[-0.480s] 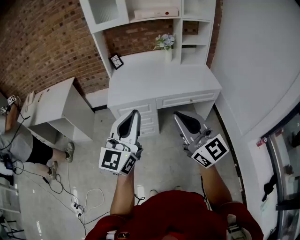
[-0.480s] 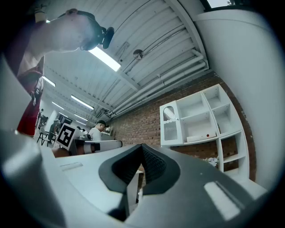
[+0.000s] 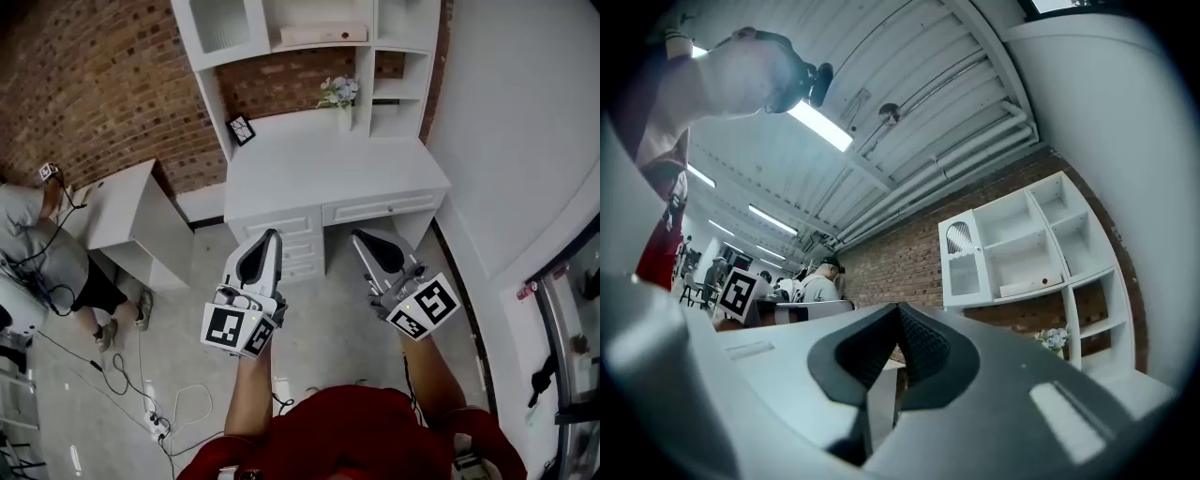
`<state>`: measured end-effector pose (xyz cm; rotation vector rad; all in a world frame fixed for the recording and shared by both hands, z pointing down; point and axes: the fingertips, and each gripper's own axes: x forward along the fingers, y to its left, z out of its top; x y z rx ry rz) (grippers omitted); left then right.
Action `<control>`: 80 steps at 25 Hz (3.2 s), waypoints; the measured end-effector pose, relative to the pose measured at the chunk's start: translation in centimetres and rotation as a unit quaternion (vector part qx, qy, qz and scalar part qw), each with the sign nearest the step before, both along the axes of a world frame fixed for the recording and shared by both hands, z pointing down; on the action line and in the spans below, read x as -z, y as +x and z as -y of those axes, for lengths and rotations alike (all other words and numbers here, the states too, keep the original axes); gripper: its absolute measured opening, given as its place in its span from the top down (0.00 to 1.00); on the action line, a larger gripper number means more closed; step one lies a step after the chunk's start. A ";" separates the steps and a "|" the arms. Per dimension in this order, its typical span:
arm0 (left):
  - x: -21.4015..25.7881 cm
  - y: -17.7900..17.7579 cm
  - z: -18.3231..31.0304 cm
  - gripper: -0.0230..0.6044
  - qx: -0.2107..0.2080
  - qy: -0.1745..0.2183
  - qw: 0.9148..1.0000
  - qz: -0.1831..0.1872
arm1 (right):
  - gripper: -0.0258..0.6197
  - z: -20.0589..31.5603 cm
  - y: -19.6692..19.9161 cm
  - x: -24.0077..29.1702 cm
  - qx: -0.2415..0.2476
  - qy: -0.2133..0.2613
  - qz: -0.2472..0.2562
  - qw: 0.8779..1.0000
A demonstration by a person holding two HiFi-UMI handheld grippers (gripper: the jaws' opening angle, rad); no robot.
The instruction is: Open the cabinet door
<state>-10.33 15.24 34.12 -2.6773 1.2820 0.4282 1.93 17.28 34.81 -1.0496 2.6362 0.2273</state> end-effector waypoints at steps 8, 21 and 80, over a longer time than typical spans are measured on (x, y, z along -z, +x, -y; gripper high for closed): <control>-0.2 -4.6 0.4 0.96 -0.004 0.005 1.000 0.012 | 0.94 0.8 -3.9 -0.1 -0.012 -0.003 0.004 1.000; 1.5 -8.1 6.4 0.96 -0.005 0.022 1.000 0.009 | 0.94 7.4 -5.9 2.4 -0.014 0.023 -0.015 1.000; 26.4 -1.4 64.5 0.96 0.025 0.113 0.992 0.052 | 0.94 62.3 -1.8 20.6 0.037 0.159 -0.053 0.985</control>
